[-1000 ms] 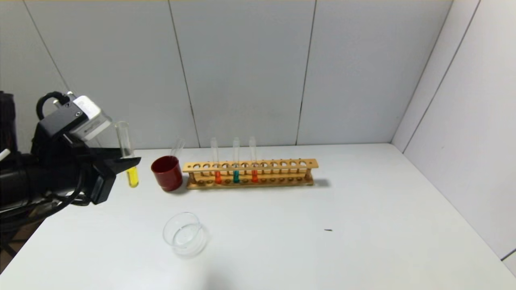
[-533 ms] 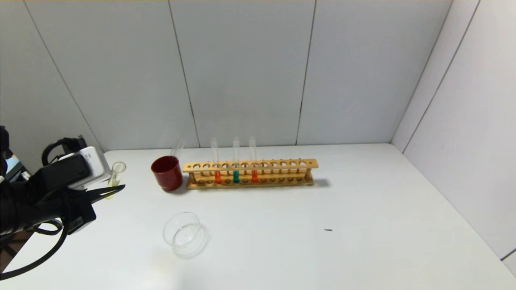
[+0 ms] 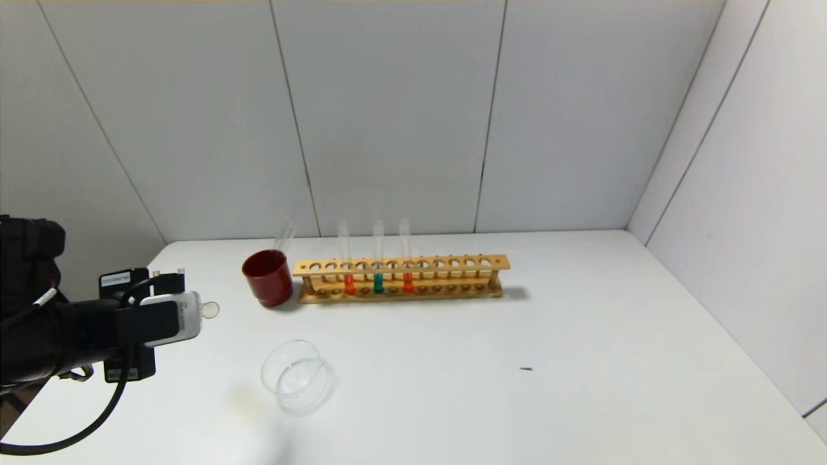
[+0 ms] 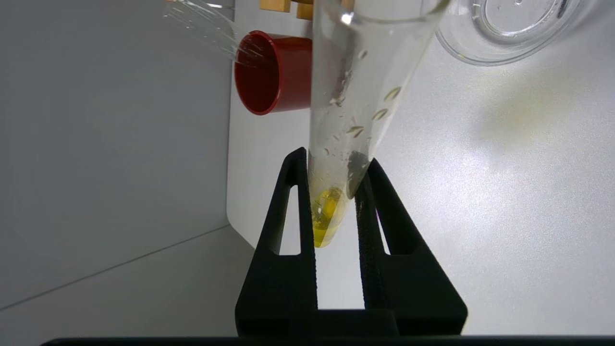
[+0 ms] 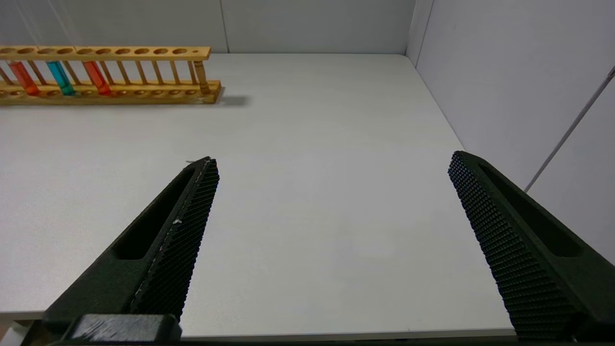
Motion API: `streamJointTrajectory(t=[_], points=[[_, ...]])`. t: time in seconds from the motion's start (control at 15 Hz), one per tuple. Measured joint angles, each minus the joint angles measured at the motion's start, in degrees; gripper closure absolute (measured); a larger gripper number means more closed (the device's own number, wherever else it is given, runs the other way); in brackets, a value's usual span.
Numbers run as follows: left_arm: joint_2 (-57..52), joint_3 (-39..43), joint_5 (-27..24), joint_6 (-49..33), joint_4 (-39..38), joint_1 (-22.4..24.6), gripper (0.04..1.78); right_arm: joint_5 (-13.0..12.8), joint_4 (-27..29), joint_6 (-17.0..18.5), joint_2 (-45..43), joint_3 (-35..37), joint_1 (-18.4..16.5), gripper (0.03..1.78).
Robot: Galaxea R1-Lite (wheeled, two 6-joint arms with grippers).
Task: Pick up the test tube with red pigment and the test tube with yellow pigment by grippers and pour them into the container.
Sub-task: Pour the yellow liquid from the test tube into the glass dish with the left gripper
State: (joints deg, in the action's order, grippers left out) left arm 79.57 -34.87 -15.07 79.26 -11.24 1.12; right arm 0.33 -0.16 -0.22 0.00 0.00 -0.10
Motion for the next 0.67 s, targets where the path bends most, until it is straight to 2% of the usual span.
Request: streamJointTrajectory(t=[0.33, 0.67], points=[[6.9, 0.0, -0.3, 6.0, -6.5, 0.1, 1.52, 0.0, 0.0, 0.0, 0.0, 0.0, 0.0, 0.06], [11.6, 0.0, 0.4, 16.1, -6.9, 0.1, 1.52, 0.0, 0.0, 0.0, 0.0, 0.0, 0.0, 0.06]])
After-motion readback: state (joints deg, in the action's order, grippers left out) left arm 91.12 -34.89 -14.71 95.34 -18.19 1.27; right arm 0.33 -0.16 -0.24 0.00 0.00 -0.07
